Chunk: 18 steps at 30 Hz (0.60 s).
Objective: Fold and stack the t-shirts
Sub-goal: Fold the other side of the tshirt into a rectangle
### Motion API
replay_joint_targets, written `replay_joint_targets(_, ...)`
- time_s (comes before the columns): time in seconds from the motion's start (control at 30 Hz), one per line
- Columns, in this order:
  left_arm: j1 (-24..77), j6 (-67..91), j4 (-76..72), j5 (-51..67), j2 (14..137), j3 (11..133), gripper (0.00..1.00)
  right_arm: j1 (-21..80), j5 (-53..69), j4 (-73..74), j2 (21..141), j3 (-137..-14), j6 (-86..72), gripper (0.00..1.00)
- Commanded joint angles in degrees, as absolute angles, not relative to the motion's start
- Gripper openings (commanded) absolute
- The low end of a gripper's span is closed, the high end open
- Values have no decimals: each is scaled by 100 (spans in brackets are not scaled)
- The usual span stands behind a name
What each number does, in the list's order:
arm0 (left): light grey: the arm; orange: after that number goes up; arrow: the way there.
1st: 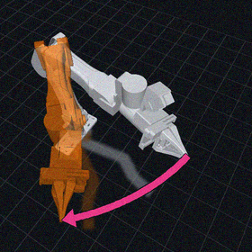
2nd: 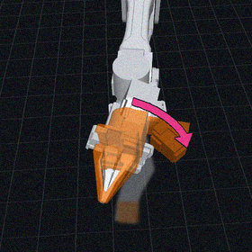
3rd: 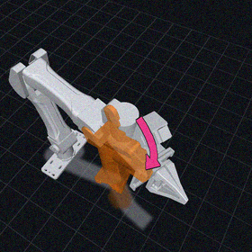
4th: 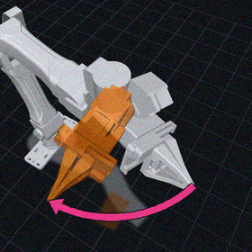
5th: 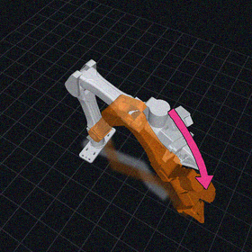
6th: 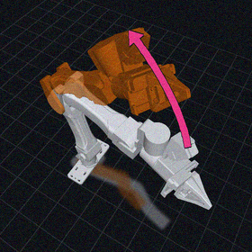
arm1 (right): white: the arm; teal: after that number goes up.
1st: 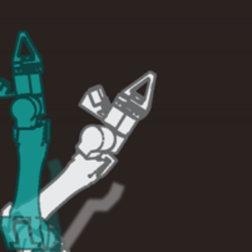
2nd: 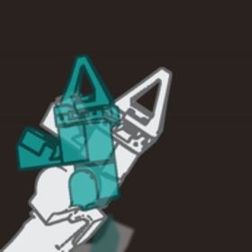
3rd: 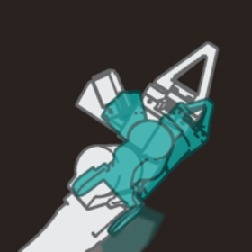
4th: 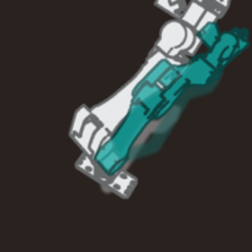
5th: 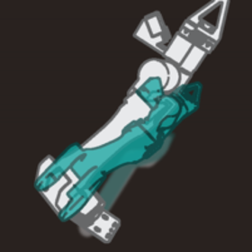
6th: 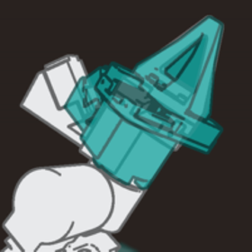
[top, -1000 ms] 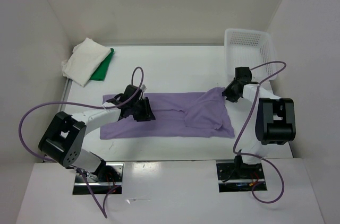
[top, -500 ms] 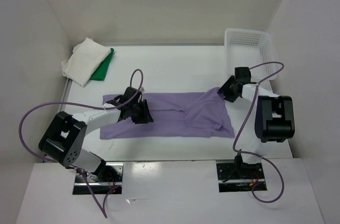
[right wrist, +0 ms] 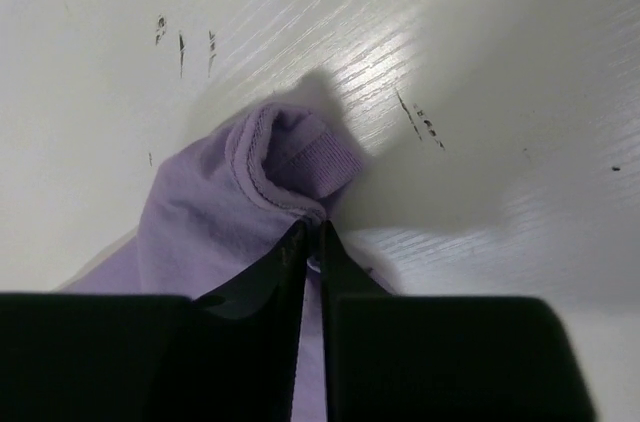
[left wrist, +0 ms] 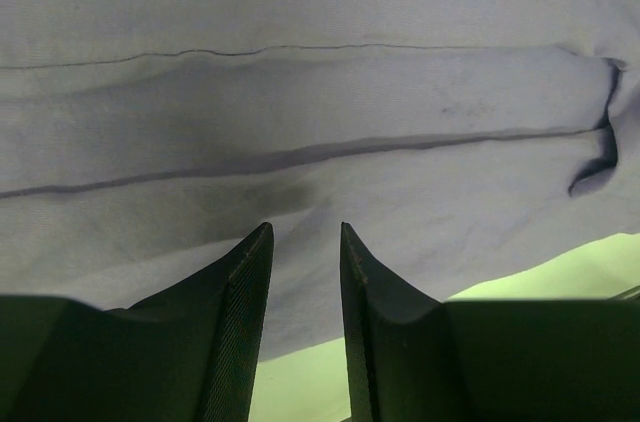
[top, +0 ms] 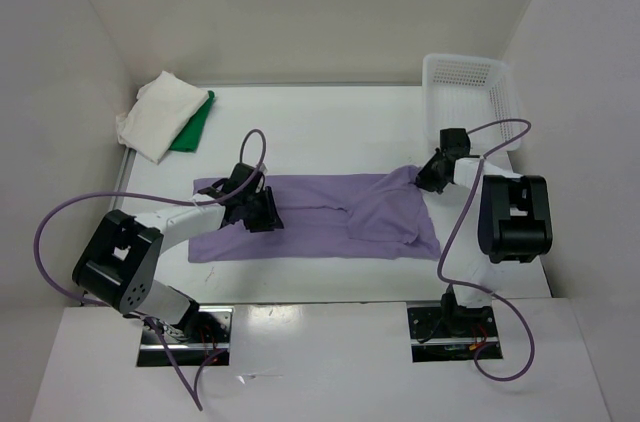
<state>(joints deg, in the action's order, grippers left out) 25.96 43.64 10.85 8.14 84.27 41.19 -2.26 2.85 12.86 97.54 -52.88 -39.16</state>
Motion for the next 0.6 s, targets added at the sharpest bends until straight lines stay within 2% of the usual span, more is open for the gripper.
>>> replay_joint_targets(0.0,2549,4298,1168,607,8350,4087,39,-211,272,1160,9791,-5414,-3858,10)
replay_joint_targets(0.1,2400,4298,1222,466,8297,4087,36,-211,272,1090,9651,-5466,-3858,0)
replay_joint_targets(0.33,1952,4298,1274,519,8297,4034,34,-211,88,1388,9404,-6037,-3806,0)
replay_joint_targets(0.57,1530,4298,1379,571,8244,4086,31,-211,-88,1336,9825,-6565,-3806,0)
